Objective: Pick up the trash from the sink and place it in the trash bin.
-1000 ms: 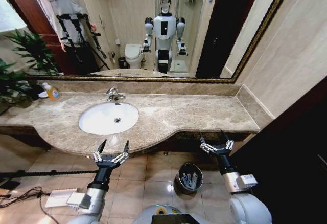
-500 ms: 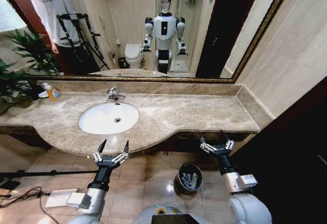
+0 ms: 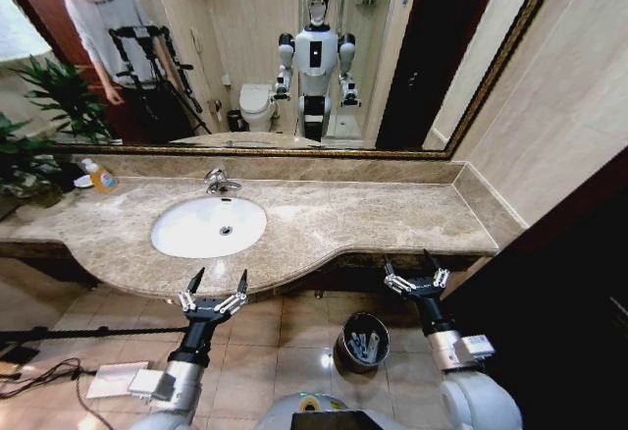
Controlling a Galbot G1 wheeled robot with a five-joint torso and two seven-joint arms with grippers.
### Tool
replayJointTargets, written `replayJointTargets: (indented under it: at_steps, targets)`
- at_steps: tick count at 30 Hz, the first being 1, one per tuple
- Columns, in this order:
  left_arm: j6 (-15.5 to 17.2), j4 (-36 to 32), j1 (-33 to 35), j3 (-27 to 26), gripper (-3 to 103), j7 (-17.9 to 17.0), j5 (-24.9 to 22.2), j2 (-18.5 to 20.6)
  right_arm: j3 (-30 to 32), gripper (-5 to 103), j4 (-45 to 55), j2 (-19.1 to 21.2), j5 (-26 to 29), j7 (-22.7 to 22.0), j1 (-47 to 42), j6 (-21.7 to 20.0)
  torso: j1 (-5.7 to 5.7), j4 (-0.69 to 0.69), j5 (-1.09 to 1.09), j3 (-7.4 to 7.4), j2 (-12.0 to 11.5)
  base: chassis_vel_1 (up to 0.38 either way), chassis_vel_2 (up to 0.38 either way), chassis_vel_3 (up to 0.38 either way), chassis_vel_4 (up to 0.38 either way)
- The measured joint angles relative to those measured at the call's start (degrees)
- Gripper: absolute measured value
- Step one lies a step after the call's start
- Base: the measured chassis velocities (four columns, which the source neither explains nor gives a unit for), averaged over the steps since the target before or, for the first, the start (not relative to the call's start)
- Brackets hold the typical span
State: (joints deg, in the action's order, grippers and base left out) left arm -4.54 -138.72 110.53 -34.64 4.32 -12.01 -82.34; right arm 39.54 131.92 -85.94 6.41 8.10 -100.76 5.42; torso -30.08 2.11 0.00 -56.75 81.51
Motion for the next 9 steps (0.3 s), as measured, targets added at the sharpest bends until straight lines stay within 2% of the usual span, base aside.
replayJointTargets:
  at_steps: [9]
  targets:
    - [0.0, 0.0, 0.0, 0.0, 100, 0.0, 0.0, 0.0, 0.0, 100, 0.0, 0.0, 0.0, 0.0, 0.0, 0.0, 0.0, 0.0, 0.0, 0.0, 0.0, 0.0, 0.0, 0.0, 0.0]
